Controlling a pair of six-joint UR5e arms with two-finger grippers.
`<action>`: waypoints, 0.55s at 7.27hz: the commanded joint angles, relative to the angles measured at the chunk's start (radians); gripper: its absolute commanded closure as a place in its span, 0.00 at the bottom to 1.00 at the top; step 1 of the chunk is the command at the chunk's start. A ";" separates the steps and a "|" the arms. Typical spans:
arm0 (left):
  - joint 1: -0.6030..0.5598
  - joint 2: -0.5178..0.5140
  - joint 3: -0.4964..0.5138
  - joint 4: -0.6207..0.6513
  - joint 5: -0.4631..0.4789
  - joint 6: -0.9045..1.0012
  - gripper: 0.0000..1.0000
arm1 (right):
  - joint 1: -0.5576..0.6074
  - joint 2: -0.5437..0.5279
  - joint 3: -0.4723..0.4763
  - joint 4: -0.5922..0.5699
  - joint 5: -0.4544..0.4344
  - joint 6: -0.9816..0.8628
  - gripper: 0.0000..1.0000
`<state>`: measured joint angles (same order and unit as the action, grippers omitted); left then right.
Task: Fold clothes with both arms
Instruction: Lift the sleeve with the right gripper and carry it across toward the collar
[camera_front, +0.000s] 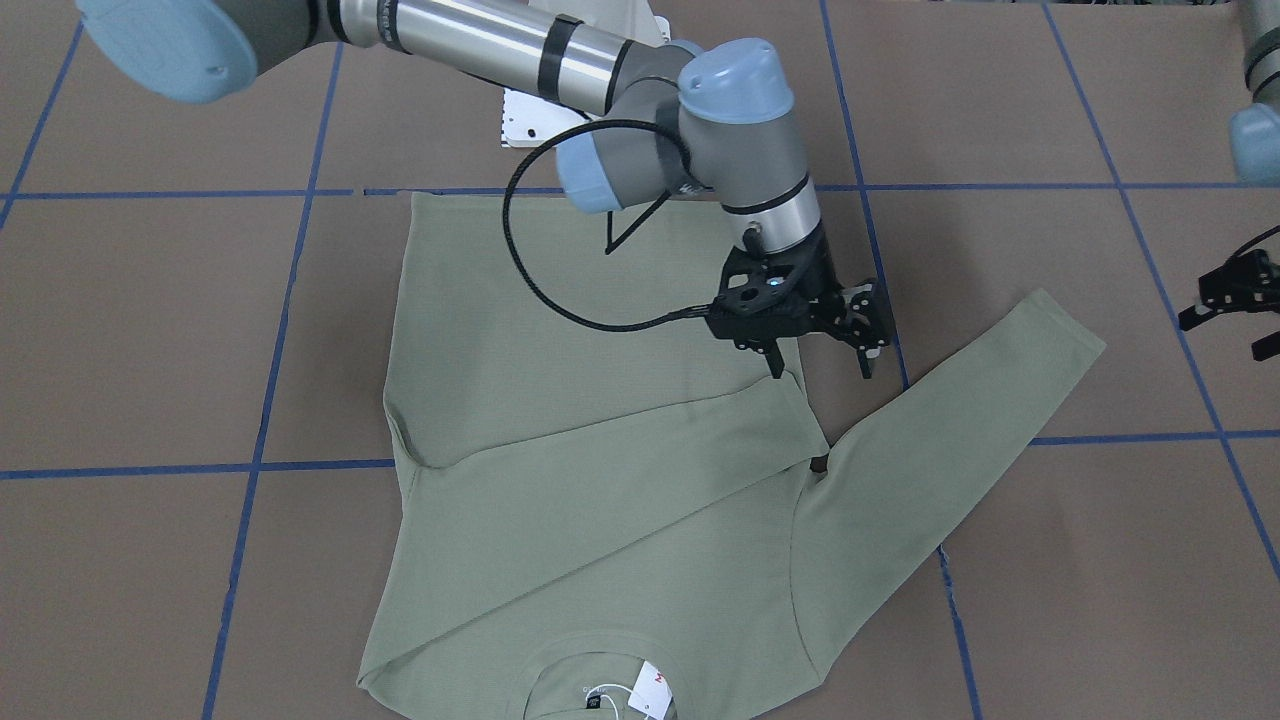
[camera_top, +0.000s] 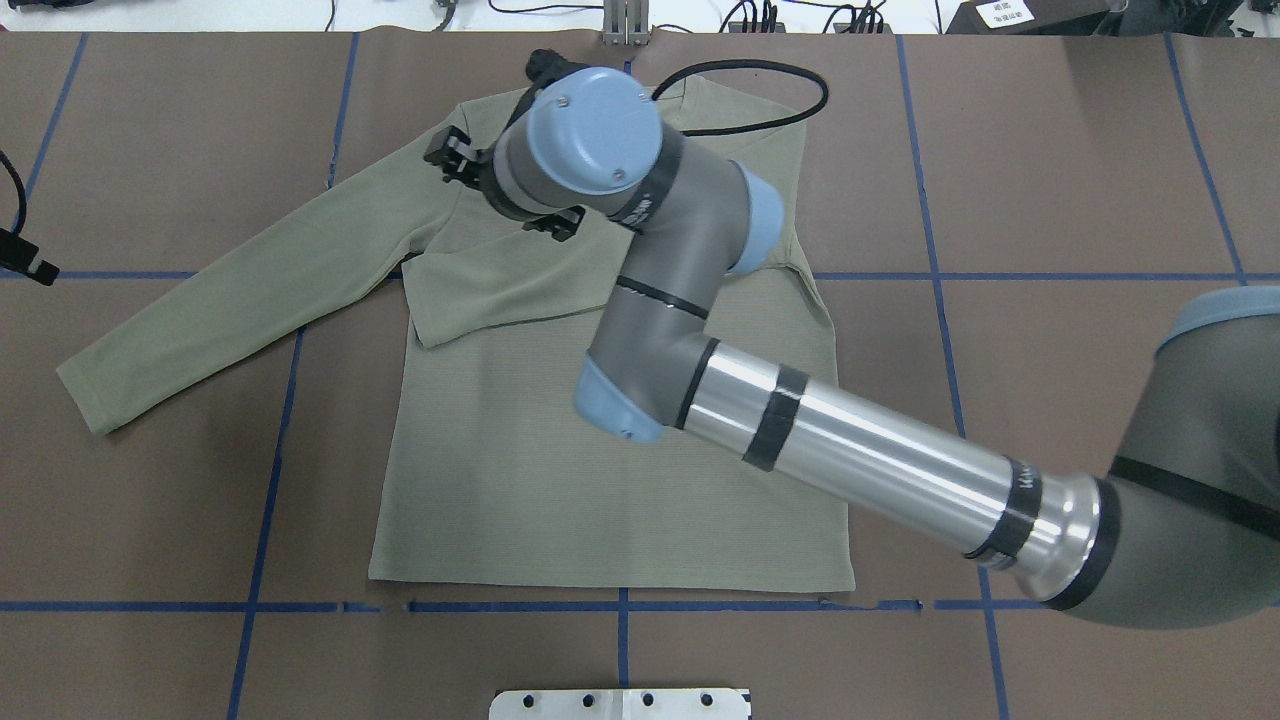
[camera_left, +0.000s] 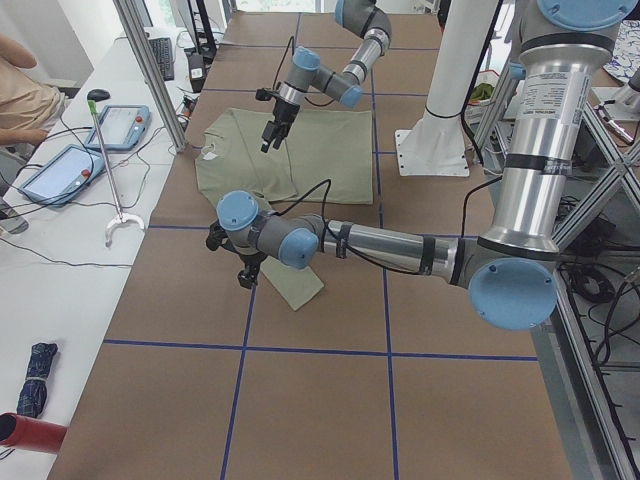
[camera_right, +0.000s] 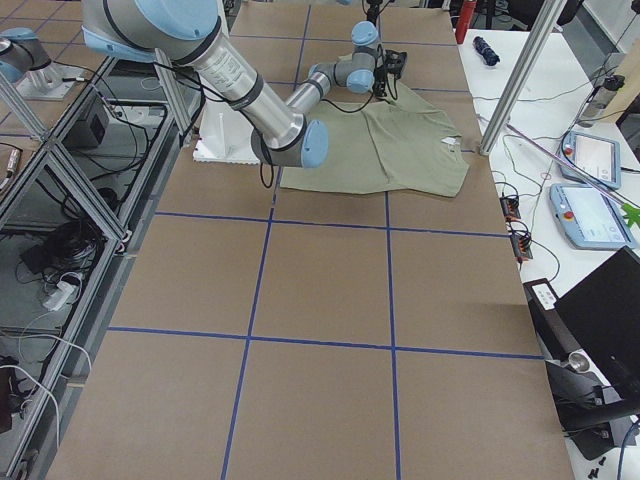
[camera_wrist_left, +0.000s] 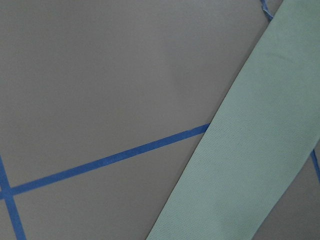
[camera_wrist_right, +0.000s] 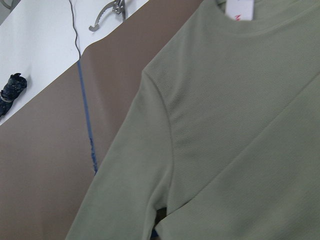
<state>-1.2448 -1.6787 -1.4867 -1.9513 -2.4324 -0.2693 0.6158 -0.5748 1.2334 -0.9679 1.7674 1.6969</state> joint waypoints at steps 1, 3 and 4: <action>0.041 0.025 0.098 -0.113 0.010 -0.050 0.03 | 0.106 -0.204 0.202 0.003 0.127 -0.026 0.01; 0.076 0.025 0.131 -0.113 0.009 -0.050 0.09 | 0.159 -0.284 0.271 0.005 0.208 -0.051 0.01; 0.091 0.025 0.132 -0.113 -0.017 -0.050 0.09 | 0.159 -0.295 0.284 0.005 0.207 -0.054 0.01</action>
<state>-1.1738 -1.6544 -1.3636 -2.0622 -2.4300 -0.3183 0.7624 -0.8415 1.4901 -0.9639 1.9566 1.6531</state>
